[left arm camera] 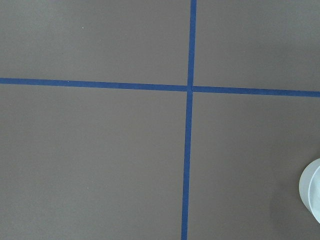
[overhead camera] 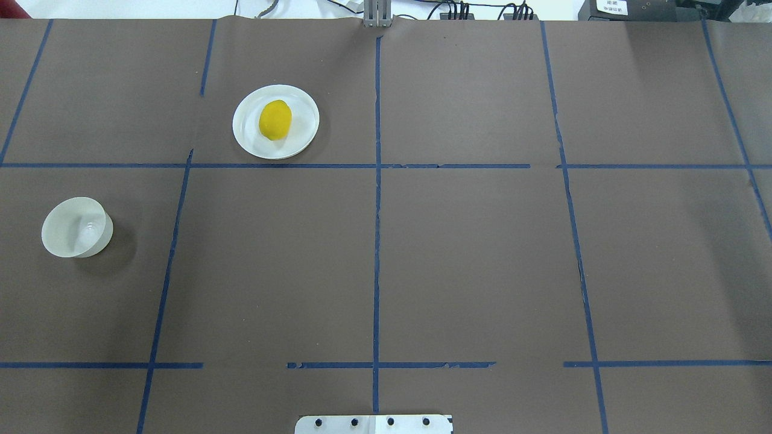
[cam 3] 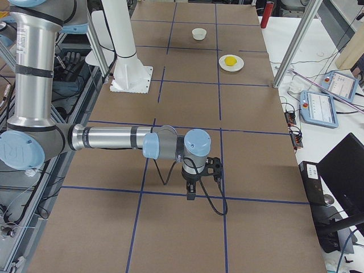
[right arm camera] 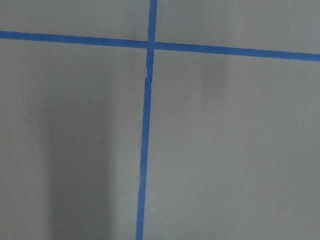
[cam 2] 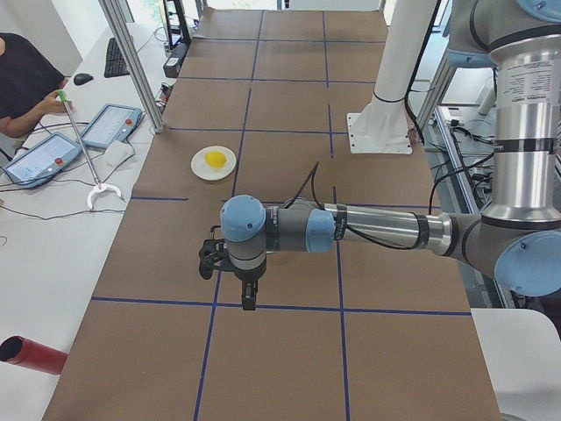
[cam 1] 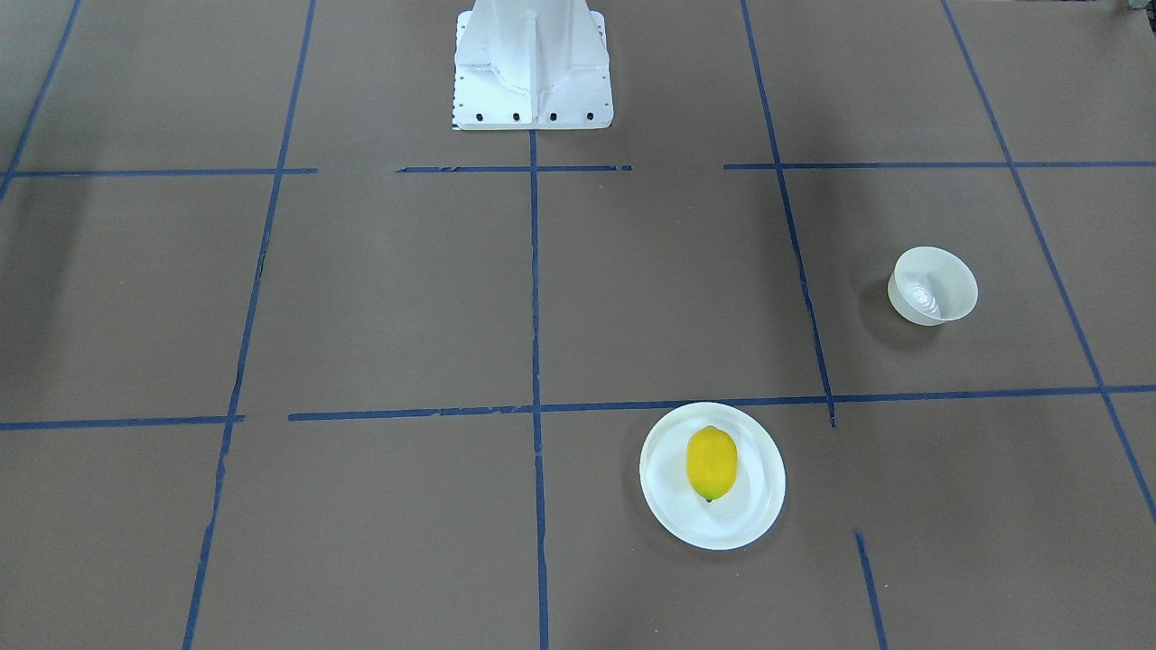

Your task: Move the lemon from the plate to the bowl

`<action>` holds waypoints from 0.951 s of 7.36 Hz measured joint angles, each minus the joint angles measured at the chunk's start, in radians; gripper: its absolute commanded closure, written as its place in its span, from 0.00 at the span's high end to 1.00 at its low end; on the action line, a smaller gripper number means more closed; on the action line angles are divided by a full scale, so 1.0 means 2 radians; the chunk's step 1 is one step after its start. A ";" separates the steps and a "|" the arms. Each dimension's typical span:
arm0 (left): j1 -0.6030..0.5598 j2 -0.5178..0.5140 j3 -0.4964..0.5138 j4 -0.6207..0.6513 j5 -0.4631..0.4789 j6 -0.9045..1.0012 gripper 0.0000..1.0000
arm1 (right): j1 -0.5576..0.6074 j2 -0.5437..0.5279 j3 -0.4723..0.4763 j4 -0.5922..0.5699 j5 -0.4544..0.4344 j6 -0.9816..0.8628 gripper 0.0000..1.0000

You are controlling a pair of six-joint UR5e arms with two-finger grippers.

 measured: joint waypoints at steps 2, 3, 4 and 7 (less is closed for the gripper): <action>0.001 -0.010 -0.004 0.035 0.004 0.016 1.00 | 0.000 0.000 0.000 0.000 0.000 0.000 1.00; 0.001 -0.012 -0.010 0.046 0.012 0.016 1.00 | 0.000 0.000 0.000 0.000 0.000 0.000 1.00; 0.001 -0.012 -0.016 0.049 0.017 0.016 1.00 | 0.000 0.000 0.000 0.000 0.000 0.000 1.00; 0.001 -0.012 -0.021 0.045 0.008 0.017 1.00 | 0.000 0.000 0.000 0.000 0.000 0.000 1.00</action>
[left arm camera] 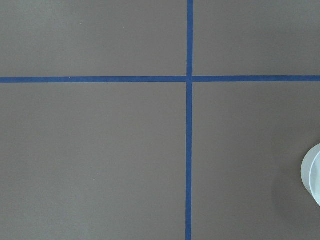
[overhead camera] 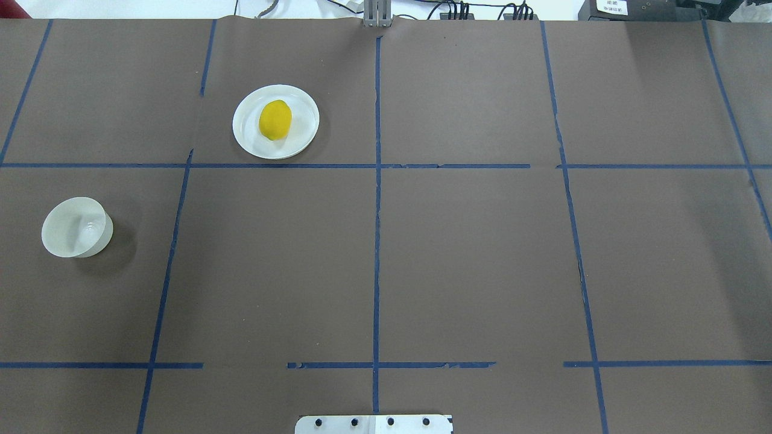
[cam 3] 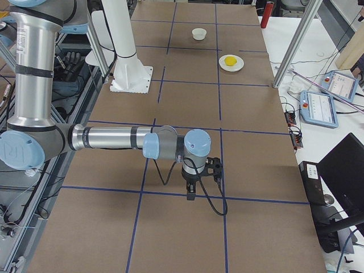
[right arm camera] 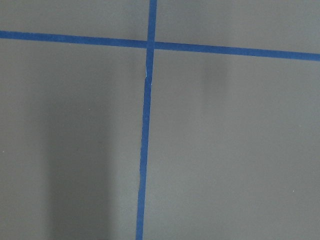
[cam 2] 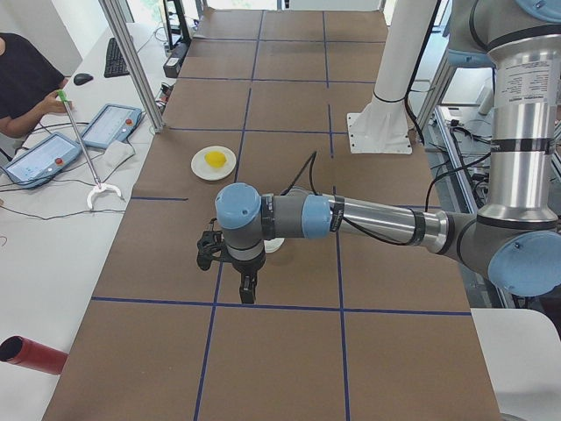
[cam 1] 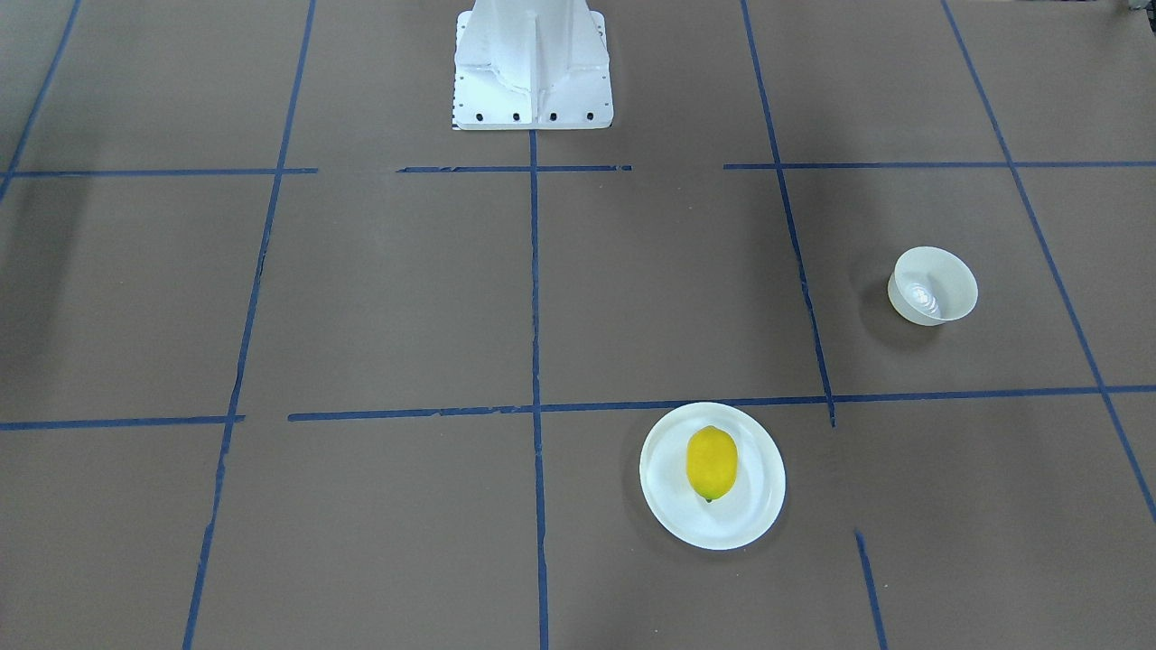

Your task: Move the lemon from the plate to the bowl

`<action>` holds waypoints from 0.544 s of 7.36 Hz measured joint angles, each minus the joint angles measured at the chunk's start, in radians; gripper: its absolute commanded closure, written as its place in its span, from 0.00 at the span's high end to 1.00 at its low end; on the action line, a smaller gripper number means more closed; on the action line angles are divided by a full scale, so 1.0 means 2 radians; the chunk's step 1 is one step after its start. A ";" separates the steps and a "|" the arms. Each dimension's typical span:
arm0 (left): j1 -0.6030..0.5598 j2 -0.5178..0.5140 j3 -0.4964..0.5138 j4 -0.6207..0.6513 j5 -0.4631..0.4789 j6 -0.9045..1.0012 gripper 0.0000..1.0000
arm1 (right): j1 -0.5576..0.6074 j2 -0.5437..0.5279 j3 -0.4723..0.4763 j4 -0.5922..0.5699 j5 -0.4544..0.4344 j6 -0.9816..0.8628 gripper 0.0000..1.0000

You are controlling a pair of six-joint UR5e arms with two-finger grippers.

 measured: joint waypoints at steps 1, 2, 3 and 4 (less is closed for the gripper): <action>0.001 0.000 0.007 -0.011 -0.001 -0.001 1.00 | 0.000 0.000 0.000 0.000 0.000 0.000 1.00; 0.005 -0.001 0.019 -0.043 -0.002 -0.003 1.00 | 0.000 0.000 0.000 0.000 0.000 0.000 1.00; 0.021 -0.001 0.031 -0.081 -0.007 -0.023 1.00 | 0.000 0.000 0.000 0.000 0.000 0.000 1.00; 0.055 -0.001 0.038 -0.121 -0.015 -0.074 1.00 | 0.000 0.000 0.000 0.000 0.000 0.000 1.00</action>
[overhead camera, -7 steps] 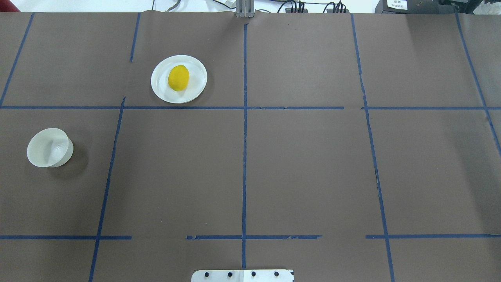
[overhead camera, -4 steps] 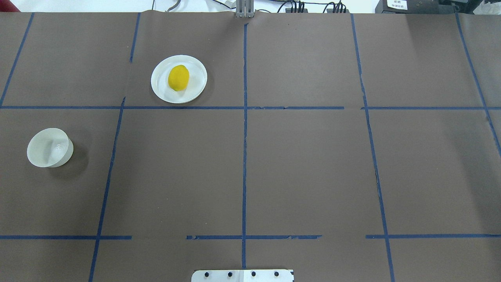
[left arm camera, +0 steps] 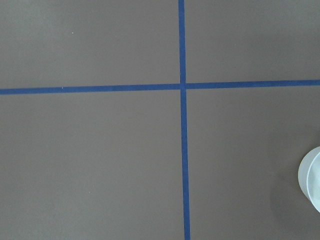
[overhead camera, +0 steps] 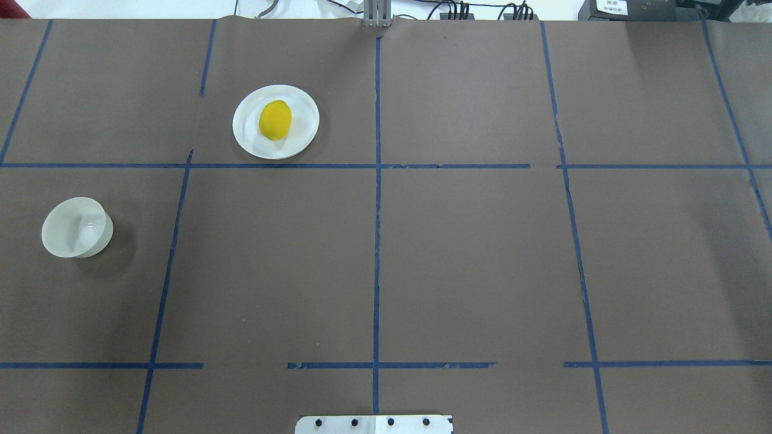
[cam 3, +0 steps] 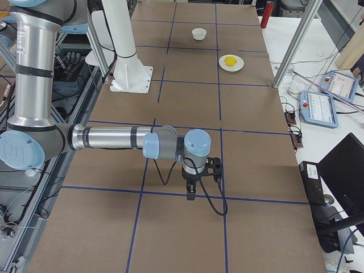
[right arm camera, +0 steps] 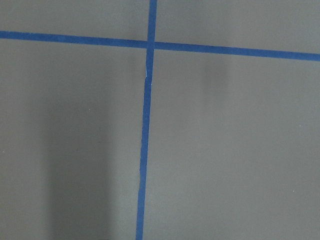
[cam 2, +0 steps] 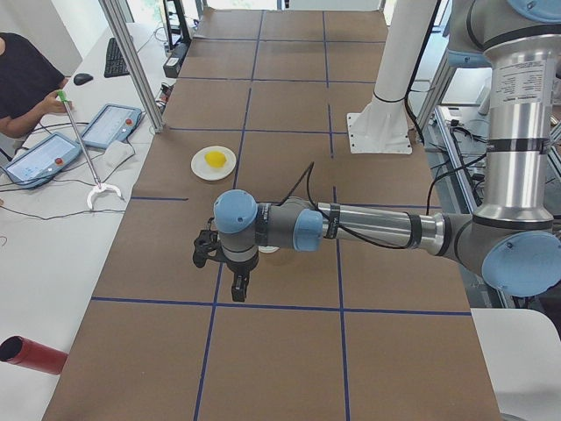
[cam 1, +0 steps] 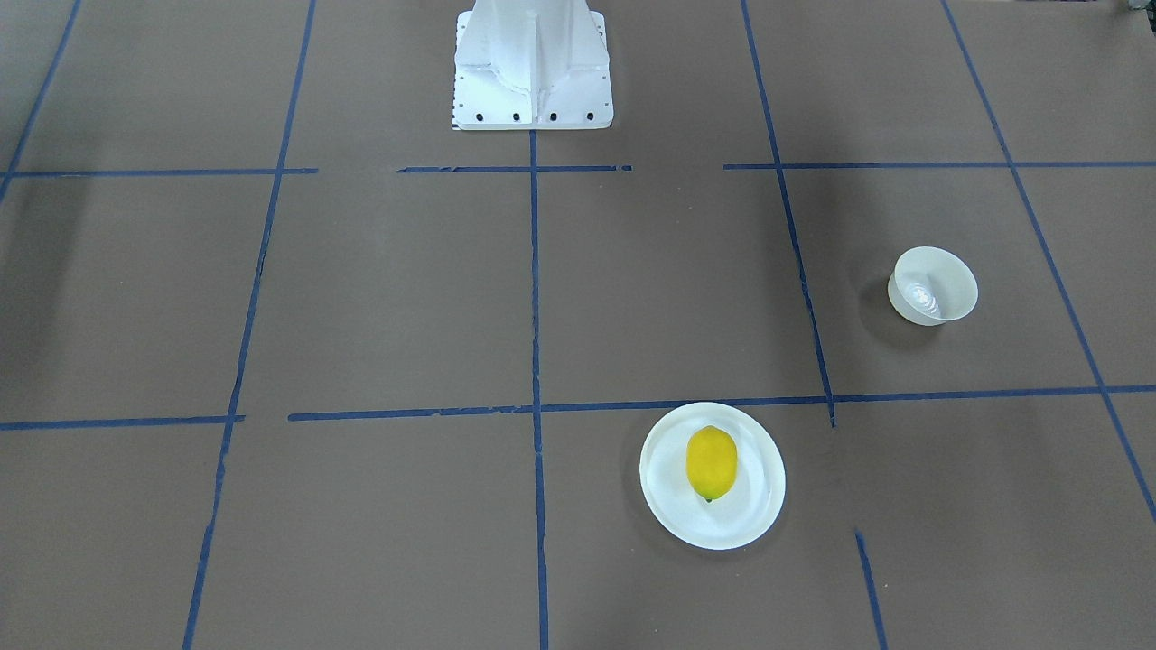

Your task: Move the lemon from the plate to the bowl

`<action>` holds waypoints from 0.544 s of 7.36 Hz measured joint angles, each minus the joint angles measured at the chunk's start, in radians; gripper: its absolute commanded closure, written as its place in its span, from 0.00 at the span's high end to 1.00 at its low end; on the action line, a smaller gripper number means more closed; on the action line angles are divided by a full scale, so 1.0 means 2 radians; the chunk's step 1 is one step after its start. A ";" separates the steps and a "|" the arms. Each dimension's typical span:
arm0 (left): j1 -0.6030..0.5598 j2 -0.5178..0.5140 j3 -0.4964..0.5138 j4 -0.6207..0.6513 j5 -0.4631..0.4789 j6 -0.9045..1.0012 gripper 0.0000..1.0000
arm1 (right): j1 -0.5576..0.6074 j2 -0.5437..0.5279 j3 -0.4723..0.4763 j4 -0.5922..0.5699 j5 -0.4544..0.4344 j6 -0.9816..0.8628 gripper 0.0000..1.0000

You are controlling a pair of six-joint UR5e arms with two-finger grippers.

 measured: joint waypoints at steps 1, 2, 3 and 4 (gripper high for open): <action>0.044 0.000 0.004 -0.040 -0.005 -0.067 1.00 | 0.000 0.000 0.000 0.000 0.000 0.000 1.00; 0.086 -0.002 0.005 -0.074 -0.007 -0.139 1.00 | 0.000 0.000 0.000 0.000 0.000 0.000 1.00; 0.120 -0.011 0.006 -0.099 -0.007 -0.208 1.00 | 0.000 0.000 0.000 0.000 0.000 0.000 1.00; 0.156 -0.038 0.010 -0.113 -0.005 -0.278 1.00 | 0.000 0.000 0.000 0.000 0.000 0.000 1.00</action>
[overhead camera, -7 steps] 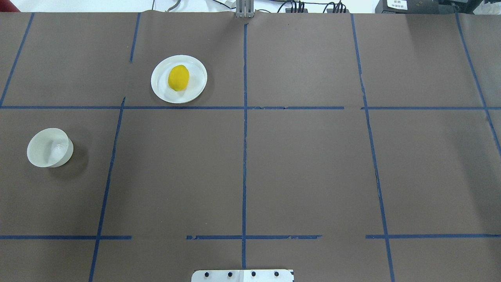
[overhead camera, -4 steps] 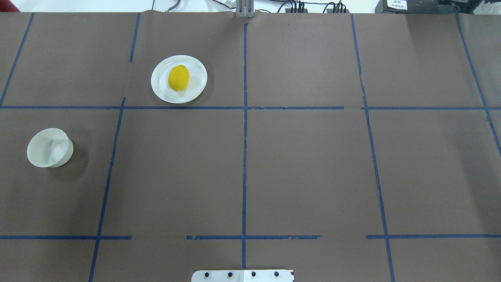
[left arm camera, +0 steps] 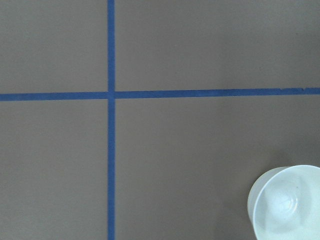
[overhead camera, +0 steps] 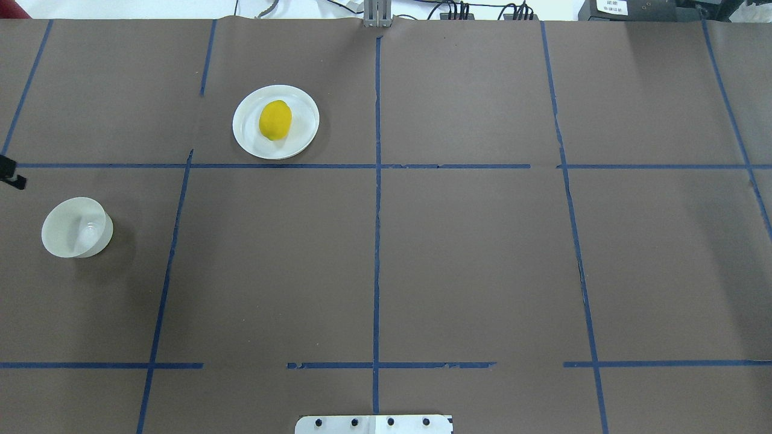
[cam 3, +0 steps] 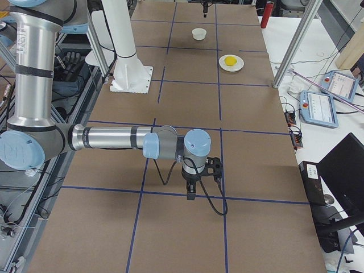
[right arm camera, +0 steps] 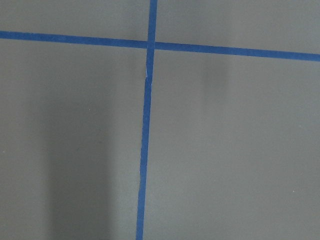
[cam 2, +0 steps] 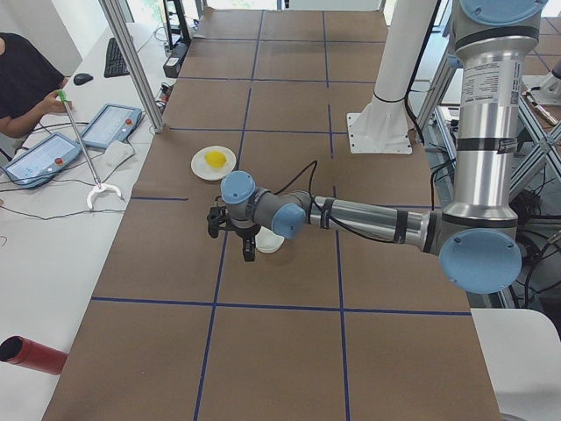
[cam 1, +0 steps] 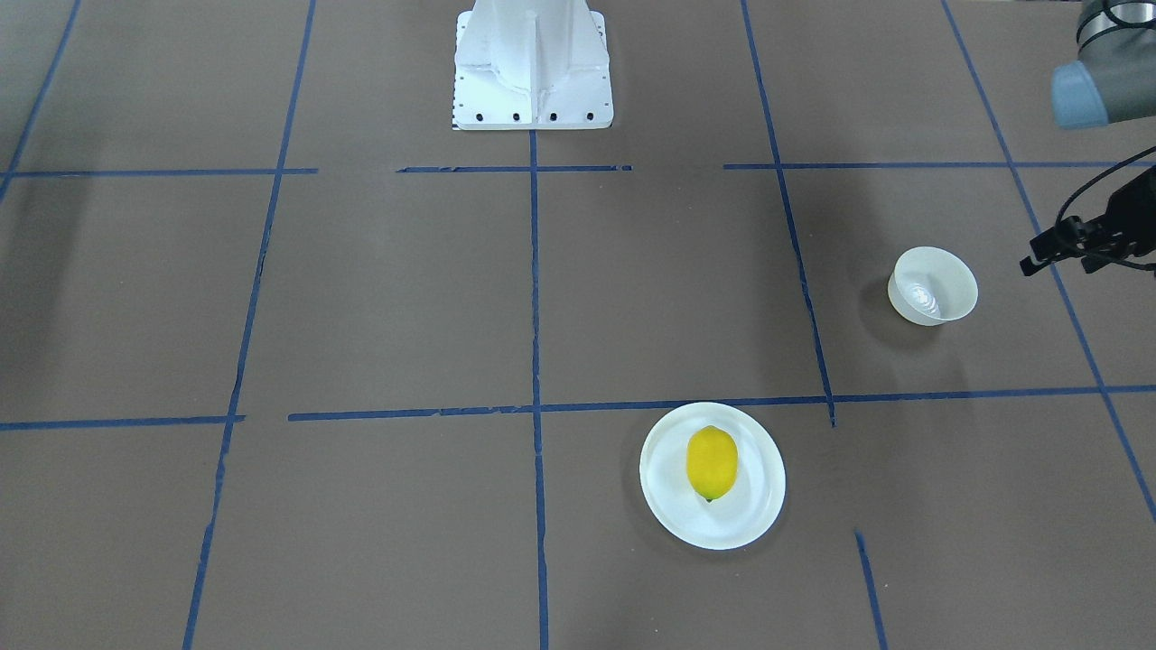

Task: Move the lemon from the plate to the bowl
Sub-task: 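Move the left gripper over the yellow lemon on the white plate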

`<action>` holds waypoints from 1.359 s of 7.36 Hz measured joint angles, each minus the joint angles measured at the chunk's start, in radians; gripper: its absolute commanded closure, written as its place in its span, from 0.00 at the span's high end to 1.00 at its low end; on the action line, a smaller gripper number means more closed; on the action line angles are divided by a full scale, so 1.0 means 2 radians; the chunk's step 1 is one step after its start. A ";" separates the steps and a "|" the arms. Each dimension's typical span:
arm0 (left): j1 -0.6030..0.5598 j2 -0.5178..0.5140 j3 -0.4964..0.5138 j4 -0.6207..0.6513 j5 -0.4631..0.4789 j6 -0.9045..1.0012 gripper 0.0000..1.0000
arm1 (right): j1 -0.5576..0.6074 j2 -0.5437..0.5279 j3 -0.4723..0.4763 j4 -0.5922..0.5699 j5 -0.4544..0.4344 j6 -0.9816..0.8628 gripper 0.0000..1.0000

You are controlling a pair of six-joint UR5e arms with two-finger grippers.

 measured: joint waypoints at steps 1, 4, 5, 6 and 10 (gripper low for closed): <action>0.036 -0.042 0.008 -0.004 0.002 -0.064 1.00 | 0.000 0.000 0.000 0.000 0.000 0.000 1.00; 0.090 -0.177 0.076 -0.006 0.025 -0.186 1.00 | 0.000 0.000 0.000 0.000 0.000 0.000 1.00; 0.096 -0.216 0.099 -0.007 0.032 -0.203 1.00 | 0.000 0.000 0.000 0.000 0.000 0.000 1.00; 0.102 -0.249 0.119 -0.011 0.041 -0.209 1.00 | 0.000 0.000 0.000 0.000 0.000 0.000 1.00; 0.147 -0.371 0.233 -0.040 0.142 -0.174 0.99 | 0.000 0.000 0.000 0.000 0.000 0.000 1.00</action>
